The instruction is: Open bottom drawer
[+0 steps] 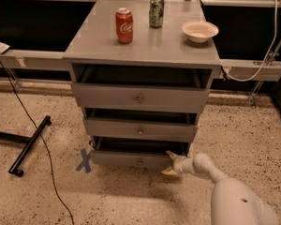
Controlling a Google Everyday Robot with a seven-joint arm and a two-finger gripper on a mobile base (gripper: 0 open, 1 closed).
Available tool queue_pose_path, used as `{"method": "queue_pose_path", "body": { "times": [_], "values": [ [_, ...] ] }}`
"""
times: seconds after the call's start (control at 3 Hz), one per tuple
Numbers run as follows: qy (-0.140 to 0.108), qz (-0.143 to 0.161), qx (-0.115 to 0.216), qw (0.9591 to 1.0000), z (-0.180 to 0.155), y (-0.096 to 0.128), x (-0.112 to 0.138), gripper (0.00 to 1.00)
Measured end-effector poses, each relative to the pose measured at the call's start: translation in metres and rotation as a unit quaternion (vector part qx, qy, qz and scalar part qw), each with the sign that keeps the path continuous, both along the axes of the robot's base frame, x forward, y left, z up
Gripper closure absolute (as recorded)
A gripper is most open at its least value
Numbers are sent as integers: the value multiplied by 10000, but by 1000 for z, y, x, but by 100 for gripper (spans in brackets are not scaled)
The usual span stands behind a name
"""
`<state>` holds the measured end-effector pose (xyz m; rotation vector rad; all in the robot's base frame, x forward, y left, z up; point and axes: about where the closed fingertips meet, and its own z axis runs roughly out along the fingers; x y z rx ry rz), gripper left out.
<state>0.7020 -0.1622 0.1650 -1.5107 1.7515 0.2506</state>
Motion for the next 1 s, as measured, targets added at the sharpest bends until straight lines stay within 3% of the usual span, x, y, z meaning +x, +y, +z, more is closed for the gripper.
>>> {"method": "queue_pose_path", "body": {
  "times": [0.33, 1.0],
  "values": [
    [479, -229, 241, 9983, 7, -27, -36, 32],
    [500, -238, 252, 9982, 10, -28, -38, 25]
  ]
}}
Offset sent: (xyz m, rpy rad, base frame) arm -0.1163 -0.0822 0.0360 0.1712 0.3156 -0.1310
